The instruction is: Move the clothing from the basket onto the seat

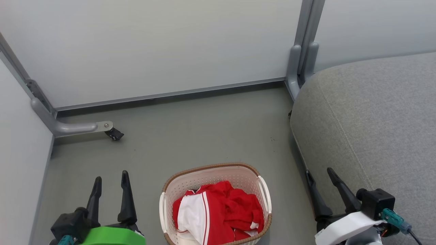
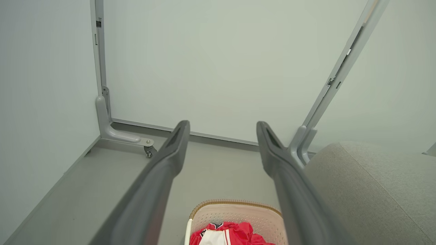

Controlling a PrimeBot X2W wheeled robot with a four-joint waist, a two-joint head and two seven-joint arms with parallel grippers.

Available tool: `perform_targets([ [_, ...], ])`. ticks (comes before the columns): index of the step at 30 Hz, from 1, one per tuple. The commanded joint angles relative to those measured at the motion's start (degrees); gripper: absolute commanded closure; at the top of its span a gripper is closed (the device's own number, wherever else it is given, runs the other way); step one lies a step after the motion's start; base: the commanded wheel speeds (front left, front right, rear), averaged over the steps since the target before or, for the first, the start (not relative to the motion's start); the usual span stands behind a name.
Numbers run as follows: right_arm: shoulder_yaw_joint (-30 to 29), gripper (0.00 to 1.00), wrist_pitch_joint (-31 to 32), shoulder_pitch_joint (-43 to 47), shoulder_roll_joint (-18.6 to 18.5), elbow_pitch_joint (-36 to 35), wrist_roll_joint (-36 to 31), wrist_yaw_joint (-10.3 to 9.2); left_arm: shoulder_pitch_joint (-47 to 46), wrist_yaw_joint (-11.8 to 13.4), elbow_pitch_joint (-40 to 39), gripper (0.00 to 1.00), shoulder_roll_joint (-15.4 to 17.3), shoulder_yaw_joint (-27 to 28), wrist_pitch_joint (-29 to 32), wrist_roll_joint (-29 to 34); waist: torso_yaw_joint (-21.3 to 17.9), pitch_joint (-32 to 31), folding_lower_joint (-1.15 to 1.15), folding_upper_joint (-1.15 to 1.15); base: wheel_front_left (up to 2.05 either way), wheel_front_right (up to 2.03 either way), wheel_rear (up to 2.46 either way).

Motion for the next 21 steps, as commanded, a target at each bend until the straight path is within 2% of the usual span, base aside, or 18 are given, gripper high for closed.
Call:
perform_targets([
  [1, 0.21, 0.0, -0.56, 0.35, -0.32, -0.61, -1.53, 0.02, 0.58, -0.33, -0.62, 0.0, 0.4, -0.29, -0.46, 1.18, -0.01, -0.08, 0.0, 0.0, 0.0, 0.0, 0.0],
  [21, 1.04, 0.0, -2.96, 1.86, -0.4, -0.99, -9.26, 0.01, 2.69, -1.5, 0.41, 0.0, 0.45, 0.09, -2.8, 7.69, 0.1, -0.73, 0.0, 0.0, 0.0, 0.0, 0.0],
])
